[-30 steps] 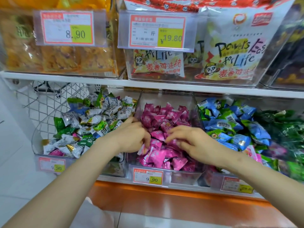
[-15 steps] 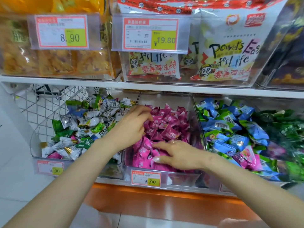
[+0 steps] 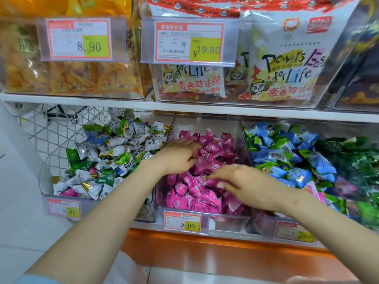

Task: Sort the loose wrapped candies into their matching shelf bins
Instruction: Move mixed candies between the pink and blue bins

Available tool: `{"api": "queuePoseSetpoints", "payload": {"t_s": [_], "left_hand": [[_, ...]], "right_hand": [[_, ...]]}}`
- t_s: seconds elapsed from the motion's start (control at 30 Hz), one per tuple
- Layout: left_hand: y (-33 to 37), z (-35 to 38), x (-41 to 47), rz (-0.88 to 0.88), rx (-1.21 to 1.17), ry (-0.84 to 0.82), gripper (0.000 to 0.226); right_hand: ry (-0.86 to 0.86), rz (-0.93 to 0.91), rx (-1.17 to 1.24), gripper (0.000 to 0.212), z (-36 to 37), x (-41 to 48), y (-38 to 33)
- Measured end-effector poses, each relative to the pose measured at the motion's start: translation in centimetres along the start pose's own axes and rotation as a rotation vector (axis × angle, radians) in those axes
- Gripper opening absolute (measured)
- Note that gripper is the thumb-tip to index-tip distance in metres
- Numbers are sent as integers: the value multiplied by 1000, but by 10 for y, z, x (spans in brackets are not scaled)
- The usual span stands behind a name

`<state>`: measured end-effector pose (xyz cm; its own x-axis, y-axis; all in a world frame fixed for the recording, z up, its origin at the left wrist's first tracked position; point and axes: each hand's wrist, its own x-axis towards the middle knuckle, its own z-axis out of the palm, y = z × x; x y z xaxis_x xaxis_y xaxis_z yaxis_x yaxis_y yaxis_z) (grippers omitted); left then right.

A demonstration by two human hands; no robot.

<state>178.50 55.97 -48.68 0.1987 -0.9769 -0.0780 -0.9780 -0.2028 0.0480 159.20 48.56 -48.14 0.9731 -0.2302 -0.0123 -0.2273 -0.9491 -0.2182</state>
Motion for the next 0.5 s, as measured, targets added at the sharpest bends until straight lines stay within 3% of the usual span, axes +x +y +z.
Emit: {"api": "queuePoseSetpoints", "payload": {"t_s": [0.13,0.33,0.5], "left_hand": [[0,3,-3,44,113,-66,41],[13,3,-15,53,6,-289,68],[17,-9,-33,108,-69,-383,58]], "right_hand": [[65,46,-70,33,-18,-3,19],[4,46,-99,46,-17,1,27],[4,43,-108,48,-16,7,31]]}}
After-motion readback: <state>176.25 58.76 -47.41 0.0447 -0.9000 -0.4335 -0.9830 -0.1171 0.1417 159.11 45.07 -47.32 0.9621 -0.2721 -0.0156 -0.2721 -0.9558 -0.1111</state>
